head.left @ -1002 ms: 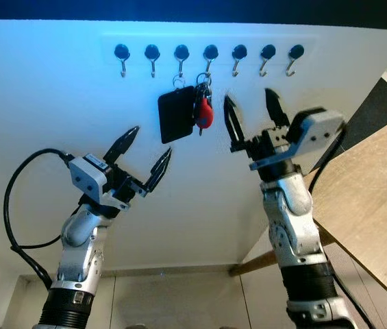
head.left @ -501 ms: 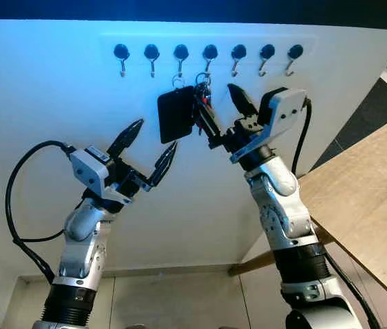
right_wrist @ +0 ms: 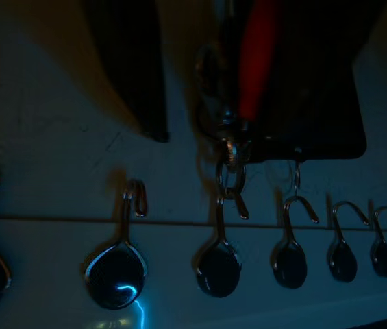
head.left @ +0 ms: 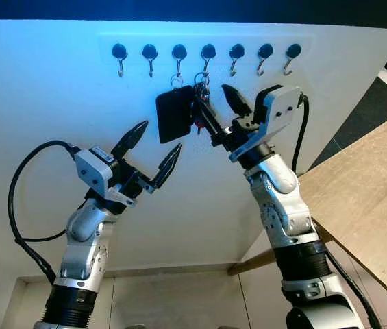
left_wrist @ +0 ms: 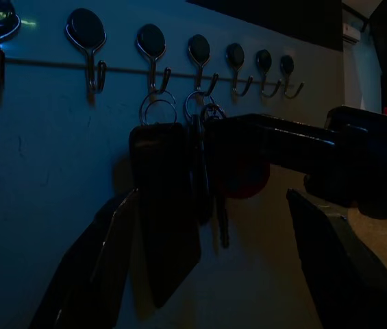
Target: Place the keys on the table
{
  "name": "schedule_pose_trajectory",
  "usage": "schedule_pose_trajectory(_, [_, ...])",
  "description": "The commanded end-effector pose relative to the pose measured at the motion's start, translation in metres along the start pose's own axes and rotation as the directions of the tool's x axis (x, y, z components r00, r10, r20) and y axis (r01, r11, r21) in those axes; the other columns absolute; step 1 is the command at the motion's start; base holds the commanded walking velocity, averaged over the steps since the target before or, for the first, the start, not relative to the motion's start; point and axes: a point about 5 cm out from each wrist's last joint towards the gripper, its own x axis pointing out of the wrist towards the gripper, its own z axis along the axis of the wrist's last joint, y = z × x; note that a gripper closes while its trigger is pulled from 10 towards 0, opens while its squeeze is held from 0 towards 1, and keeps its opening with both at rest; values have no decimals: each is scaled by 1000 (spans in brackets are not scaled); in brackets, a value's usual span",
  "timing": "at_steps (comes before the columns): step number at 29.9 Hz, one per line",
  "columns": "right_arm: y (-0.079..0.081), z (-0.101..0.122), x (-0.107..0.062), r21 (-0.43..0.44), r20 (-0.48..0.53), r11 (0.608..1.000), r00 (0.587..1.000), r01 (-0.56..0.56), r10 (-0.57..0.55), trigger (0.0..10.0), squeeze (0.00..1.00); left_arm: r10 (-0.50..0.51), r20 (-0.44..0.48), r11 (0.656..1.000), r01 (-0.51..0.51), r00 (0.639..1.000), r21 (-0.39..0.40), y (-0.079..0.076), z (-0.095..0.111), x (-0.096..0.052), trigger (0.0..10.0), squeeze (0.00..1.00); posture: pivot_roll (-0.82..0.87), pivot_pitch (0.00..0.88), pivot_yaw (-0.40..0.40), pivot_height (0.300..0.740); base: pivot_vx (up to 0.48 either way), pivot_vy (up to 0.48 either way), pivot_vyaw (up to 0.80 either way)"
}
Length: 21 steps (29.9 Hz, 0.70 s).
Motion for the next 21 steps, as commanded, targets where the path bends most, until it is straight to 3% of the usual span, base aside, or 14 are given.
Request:
schedule_pose_trajectory(1, [2, 3, 1, -28, 5, 1000, 1000, -13, 13, 1294, 0, -4, 2, 1000, 4, 1000, -7, -3, 1, 0, 10000, 0, 38, 44, -48, 740, 0, 0, 0])
schedule_pose_trajectory(2, [3, 4, 1, -42, 8, 999, 1000, -15, 15, 3412, 0, -5, 2, 1000, 5, 1000, -7, -3, 1, 0, 10000, 0, 38, 44, -48, 740, 0, 0, 0])
schedule_pose_trajectory(3, [4, 5, 2, -62, 10, 998, 1000, -17, 17, 4353, 0, -5, 1, 1000, 5, 1000, -6, -3, 1, 0, 10000, 0, 37, 46, -49, 740, 0, 0, 0])
schedule_pose_trajectory(6, [5, 6, 2, -97, 13, 995, 1000, -16, 18, 4745, 0, -6, 2, 1000, 6, 1000, -3, -3, 1, 0, 10000, 0, 36, 47, -50, 740, 0, 0, 0])
schedule_pose_trajectory(7, [5, 6, 2, -105, 15, 994, 1000, -13, 14, 4667, 0, -5, 3, 1000, 5, 1000, 1, -3, 2, 1, 10000, 0, 36, 50, -52, 740, 0, 0, 0])
schedule_pose_trajectory(8, [5, 7, 2, -110, 17, 994, 1000, -8, 10, 3843, 0, -5, 4, 1000, 5, 1000, 4, -3, 2, 1, 10000, 0, 36, 50, -52, 740, 0, 0, 0])
schedule_pose_trajectory(9, [4, 7, 2, -108, 21, 994, 1000, -2, 4, 0, 0, -5, 5, 1000, 5, 1000, 4, -4, 2, 1, 10000, 0, 37, 50, -53, 740, 0, 0, 0])
schedule_pose_trajectory(21, [3, 15, 5, -135, 54, 991, 999, 8, -1, 0, 0, -18, 6, 1000, 18, 1000, 9, -4, 2, 4, 10000, 0, 37, 58, -51, 740, 0, 0, 0])
